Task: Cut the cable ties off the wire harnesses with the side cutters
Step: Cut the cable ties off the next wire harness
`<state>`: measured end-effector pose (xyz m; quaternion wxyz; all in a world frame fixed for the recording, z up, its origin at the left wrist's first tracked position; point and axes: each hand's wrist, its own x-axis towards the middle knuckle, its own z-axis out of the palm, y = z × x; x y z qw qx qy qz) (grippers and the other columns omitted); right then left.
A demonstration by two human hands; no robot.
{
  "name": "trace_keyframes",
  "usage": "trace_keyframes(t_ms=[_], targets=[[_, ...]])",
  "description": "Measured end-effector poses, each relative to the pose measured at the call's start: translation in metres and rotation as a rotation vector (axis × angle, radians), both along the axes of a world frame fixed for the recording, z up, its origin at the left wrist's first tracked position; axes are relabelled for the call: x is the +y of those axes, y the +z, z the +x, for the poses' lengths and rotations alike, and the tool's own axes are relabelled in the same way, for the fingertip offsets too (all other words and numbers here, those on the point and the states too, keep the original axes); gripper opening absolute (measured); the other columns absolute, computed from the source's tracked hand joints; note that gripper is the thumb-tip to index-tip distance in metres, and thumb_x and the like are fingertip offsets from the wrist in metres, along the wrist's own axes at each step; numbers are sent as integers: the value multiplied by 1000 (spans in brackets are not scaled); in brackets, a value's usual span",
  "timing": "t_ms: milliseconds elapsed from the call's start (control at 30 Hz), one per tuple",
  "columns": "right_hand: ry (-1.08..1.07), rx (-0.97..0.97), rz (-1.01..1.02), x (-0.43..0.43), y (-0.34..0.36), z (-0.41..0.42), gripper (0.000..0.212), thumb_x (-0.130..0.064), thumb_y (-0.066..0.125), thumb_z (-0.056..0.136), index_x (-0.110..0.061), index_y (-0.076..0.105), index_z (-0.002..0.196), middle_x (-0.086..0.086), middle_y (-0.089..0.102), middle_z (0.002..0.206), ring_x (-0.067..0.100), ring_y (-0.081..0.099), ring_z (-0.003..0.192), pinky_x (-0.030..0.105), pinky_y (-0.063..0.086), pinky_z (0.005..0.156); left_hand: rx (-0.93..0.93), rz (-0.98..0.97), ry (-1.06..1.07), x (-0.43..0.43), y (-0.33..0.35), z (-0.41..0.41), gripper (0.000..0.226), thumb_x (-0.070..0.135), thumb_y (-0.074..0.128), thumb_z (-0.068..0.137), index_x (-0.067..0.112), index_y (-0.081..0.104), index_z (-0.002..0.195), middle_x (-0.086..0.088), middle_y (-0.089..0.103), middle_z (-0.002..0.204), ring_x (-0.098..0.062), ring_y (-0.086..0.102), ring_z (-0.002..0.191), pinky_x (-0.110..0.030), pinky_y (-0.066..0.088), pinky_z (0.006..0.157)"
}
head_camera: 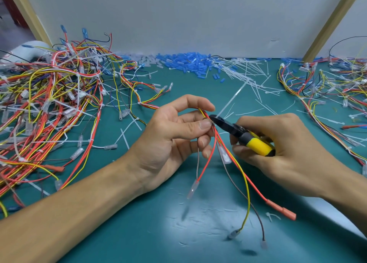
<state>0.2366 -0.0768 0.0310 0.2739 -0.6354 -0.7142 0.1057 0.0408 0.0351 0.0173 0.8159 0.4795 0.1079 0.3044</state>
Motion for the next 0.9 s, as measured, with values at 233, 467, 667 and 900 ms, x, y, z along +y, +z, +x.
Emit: trace_keyframes(t_ms=[233, 467, 667, 900], targets=[[17, -111, 104, 4, -4, 2, 17, -26, 68, 90, -23, 63, 107, -11, 56, 92, 14, 53, 83, 30, 44, 72, -19, 49, -3, -1, -3, 2, 26, -7, 60, 83, 3, 61, 107, -13, 50, 77, -17, 49, 54, -28, 51, 51], [26, -36, 51, 0, 1, 0, 14, -19, 68, 86, -28, 58, 80, -2, 48, 66, 18, 38, 63, 24, 33, 53, -27, 71, -26, -1, -3, 1, 27, -8, 62, 83, 3, 61, 107, -11, 48, 78, -19, 48, 54, -29, 51, 51], [13, -63, 42, 0, 5, 0, 9, -20, 64, 87, -24, 60, 79, 2, 49, 64, 22, 37, 61, 31, 33, 51, -21, 69, -27, -1, -4, 1, 27, -9, 61, 83, 2, 61, 107, -10, 48, 77, -18, 49, 54, -29, 51, 51], [21, -34, -13, -4, 6, 0, 8, -18, 61, 85, -15, 59, 78, 4, 42, 61, 22, 30, 61, 35, 30, 49, -25, 71, -41, -2, -4, 1, 27, -8, 61, 82, 2, 61, 108, -13, 47, 79, -19, 49, 54, -29, 51, 51]])
